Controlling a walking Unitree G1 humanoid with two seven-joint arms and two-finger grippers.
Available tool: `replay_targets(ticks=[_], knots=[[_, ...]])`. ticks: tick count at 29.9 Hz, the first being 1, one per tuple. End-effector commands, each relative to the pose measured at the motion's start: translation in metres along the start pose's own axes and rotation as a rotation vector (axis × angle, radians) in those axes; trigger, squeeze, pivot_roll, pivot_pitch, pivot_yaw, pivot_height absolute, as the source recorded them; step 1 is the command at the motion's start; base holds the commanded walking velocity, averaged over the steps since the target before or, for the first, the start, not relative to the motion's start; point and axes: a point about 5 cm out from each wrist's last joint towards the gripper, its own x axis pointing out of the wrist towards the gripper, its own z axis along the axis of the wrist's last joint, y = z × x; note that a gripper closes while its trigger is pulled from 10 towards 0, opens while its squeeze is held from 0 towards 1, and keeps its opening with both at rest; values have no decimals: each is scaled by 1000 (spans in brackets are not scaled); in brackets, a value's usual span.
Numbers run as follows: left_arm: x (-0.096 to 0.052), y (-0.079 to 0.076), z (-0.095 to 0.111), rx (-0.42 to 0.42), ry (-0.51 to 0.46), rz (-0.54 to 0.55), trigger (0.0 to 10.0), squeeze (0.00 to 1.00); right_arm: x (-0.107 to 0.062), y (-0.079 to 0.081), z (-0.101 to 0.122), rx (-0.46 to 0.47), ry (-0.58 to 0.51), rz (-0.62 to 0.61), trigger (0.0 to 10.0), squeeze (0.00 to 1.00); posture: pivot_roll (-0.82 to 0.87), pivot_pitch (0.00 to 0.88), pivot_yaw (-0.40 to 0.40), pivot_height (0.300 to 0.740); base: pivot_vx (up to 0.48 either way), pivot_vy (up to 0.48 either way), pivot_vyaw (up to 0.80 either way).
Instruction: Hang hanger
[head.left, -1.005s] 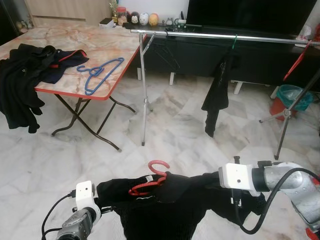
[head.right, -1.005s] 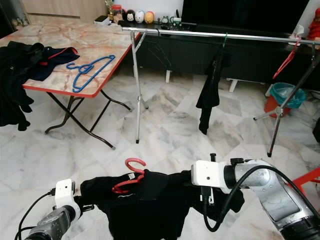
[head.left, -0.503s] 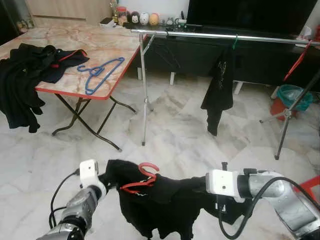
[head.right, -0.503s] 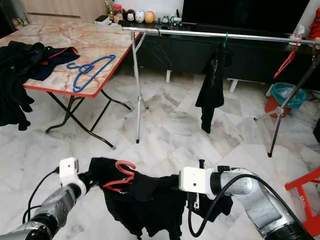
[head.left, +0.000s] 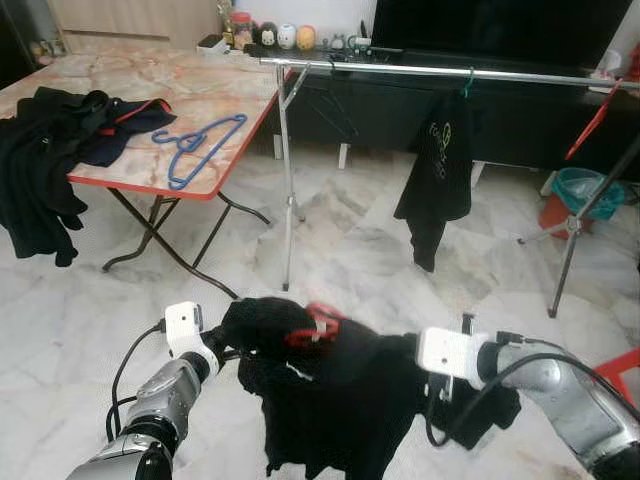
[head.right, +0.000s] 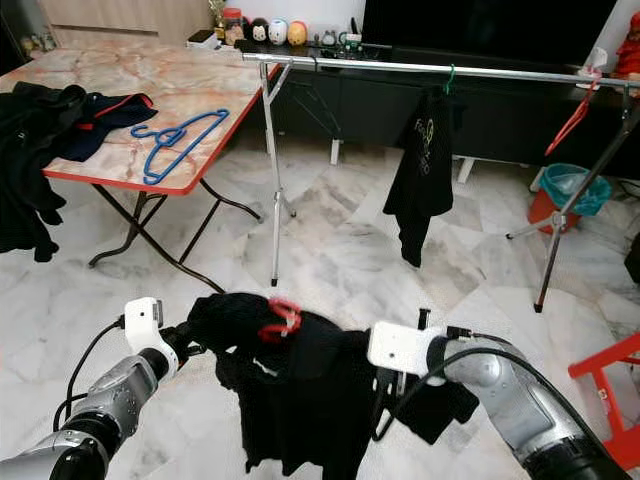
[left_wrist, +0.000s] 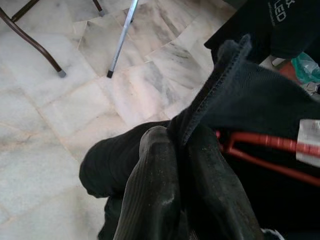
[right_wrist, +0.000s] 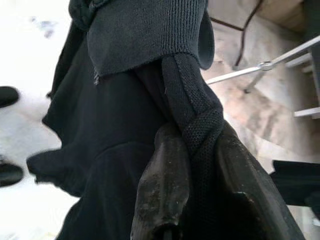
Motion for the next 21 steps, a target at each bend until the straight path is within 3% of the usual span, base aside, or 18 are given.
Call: replay_targets(ticks=[1, 5, 7, 12, 21], knots=[[3, -5, 7, 20, -19, -30, 10000, 0, 1, -7, -1, 7, 14, -54, 10000, 0, -69, 10, -35, 740, 0, 0, 0], [7, -13, 13, 7, -34, -84, 10000, 0, 10, -4, 6, 29, -22, -81, 10000, 0, -65, 8, -37, 740, 0, 0, 0], [9, -21, 17, -2, -44, -142, 10000, 0, 15, 5, 15, 86, -82, -28, 10000, 0, -64, 8, -37, 740, 0, 0, 0], [14, -35, 22, -12, -56, -218, 10000, 0, 17, 17, 19, 109, -116, 32, 10000, 0, -63, 14, -40, 740, 0, 0, 0], [16, -54, 19, 6, -6, -359, 10000, 0, 17, 6, 33, 143, -232, -40, 10000, 0, -65, 19, -39, 740, 0, 0, 0]])
